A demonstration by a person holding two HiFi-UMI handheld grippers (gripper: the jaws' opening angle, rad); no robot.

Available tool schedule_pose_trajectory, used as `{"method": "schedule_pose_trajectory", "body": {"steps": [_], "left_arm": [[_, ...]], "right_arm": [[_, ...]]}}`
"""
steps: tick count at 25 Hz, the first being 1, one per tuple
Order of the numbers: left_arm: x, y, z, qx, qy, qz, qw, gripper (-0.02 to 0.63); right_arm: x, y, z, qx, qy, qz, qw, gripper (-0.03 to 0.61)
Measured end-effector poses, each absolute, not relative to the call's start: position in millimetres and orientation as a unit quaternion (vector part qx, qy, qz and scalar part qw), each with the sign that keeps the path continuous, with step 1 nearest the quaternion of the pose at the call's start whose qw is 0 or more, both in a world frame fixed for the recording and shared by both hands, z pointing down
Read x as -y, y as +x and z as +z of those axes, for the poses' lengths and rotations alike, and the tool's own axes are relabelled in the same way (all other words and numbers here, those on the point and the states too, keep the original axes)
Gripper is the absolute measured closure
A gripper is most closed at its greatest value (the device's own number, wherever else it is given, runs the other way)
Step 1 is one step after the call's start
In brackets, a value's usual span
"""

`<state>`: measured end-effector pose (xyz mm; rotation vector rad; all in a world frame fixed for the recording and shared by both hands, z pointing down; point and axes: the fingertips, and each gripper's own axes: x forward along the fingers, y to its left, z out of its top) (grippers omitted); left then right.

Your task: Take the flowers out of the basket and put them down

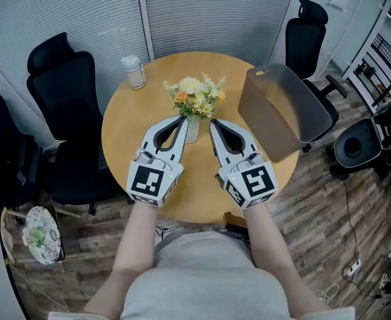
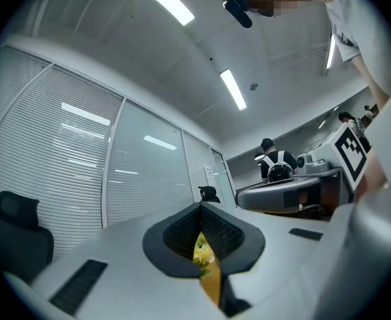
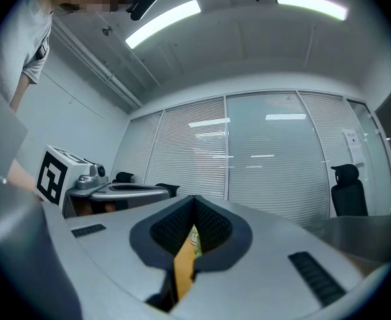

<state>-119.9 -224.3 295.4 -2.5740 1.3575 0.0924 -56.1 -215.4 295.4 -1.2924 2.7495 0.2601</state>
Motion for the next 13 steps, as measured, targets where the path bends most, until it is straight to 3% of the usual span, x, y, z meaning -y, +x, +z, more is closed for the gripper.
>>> {"method": "schedule_pose_trajectory", "body": {"steps": [13], "left_arm": [[215.1, -110.8, 285.3, -0.446, -0.886, 0.039, 0.121, 0.609]], "right_arm": [[209.9, -56.7, 295.3, -0.899, -0.428, 0.085, 0.037, 0.555]]}}
